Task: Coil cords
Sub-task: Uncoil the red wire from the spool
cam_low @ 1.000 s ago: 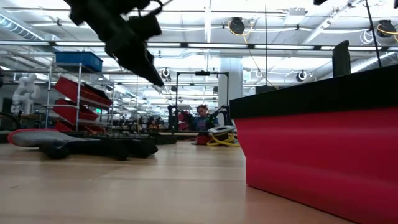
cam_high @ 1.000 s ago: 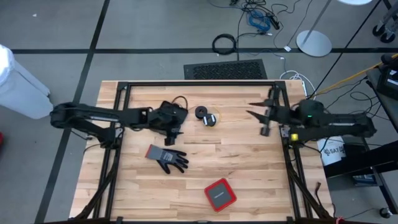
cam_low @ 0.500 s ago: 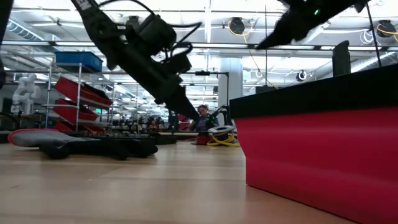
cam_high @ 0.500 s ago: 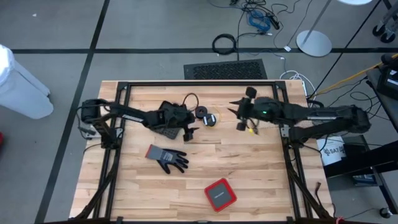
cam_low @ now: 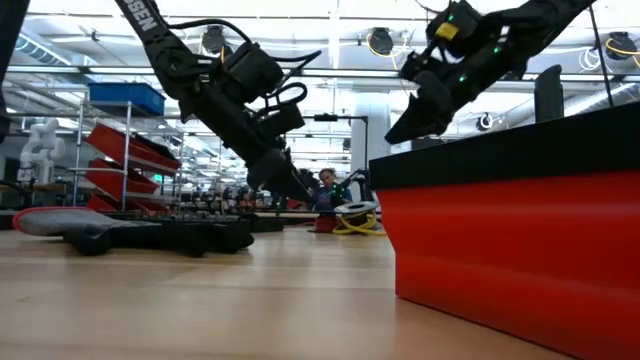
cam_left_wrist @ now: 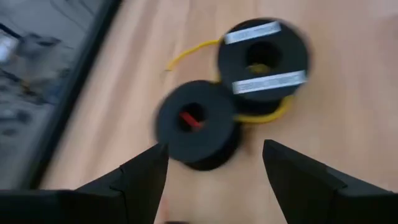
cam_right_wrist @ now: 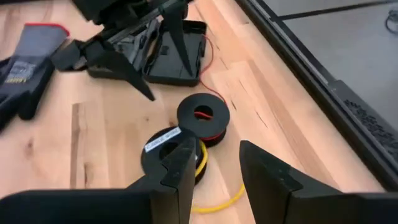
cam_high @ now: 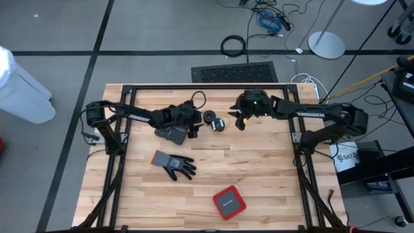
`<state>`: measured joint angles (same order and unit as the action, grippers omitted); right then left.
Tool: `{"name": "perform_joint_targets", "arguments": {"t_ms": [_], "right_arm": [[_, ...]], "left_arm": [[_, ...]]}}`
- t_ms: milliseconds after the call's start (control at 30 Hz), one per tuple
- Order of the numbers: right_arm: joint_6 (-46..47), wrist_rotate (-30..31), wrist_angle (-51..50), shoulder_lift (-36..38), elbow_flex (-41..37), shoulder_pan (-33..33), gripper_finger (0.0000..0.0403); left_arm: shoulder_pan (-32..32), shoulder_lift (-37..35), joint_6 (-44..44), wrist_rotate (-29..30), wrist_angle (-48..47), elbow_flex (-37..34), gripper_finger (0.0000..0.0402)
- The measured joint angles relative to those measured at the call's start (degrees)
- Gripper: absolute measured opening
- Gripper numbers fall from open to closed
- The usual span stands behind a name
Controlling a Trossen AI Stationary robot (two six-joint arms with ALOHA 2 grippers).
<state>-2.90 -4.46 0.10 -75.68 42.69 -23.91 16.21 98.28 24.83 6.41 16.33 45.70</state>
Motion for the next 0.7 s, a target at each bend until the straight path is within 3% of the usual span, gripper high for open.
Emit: {"name": "perform_joint_targets", "arguments": {"t_ms": [267, 433, 700], "right_arm": [[2.44, -4.57, 8.78, -5.43, -0.01, -2.07, 0.0114], [5.03, -6.69, 13.70, -7.95, 0.00, -2.70, 0.0114], [6.55, -7.94, 15.45, -10.17, -0.01, -2.68, 0.0114]], "left_arm": [[-0.46, 0.00, 10.96, -1.91, -1.17, 1.88, 0.0268], [-0.55, 3.51, 14.56, -3.15, -4.39, 4.24, 0.0237], [-1.66, 11.55, 16.07, 7.55, -4.61, 10.74, 0.0195]]}}
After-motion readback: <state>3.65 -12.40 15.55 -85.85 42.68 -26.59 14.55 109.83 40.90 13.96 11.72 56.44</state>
